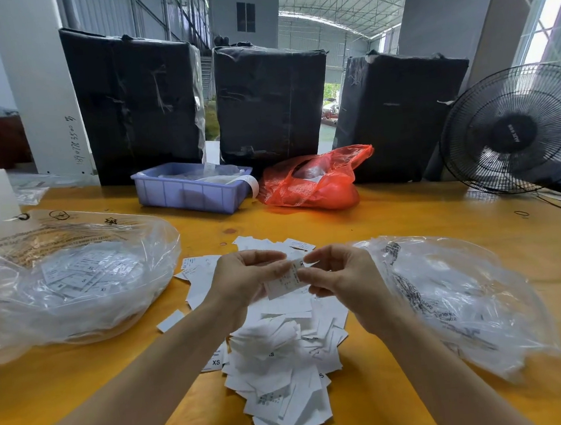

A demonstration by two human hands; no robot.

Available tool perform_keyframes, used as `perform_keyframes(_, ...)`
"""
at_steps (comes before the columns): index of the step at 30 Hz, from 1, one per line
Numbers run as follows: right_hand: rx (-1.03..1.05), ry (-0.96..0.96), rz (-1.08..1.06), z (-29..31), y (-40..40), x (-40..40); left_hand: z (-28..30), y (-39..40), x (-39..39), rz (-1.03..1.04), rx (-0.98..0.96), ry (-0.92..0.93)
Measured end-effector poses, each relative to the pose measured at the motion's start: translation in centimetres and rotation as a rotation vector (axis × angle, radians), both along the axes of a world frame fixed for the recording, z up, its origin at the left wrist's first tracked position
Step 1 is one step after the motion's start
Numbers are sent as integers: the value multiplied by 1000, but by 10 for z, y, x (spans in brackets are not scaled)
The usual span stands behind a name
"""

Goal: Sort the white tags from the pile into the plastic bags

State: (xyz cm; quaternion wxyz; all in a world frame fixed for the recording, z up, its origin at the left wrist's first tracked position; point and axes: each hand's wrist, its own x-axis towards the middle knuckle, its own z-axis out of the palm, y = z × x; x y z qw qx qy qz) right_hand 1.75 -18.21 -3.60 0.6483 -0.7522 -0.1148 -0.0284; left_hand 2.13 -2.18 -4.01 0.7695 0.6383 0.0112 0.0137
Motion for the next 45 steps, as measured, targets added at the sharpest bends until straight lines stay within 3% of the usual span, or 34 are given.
perform_keyframes(10, 20, -157, -41, -1, 11, -6, 4, -9, -2, 64, -215, 82)
perform_keyframes(16, -42, -283, -60, -1, 26, -10, 14, -15, -7, 56, -429, 99)
perform_keyframes(19, -94, -310, -76, 0, 31, -10, 17, -16, -7, 31, -445, 90)
perform_keyframes(22, -106, -326, -71, 5, 28, -8, 18, -9, -9, 26, -403, 56)
perform_keyframes(29, -219, -283, -76, 1, 25, -2, 2, 14, -10, 2, 109, 25)
perform_keyframes(34, -250, -236, -33, -1, 31, 1, 2, 25, -5, 13, 164, 38)
perform_keyframes(40, -250, -165, 5, 0, 29, 2, 16, 62, 6, 240, 134, 29)
perform_keyframes(45, -455, -135, 75, -3, 4, -5, 23, 129, 15, 562, 352, -40)
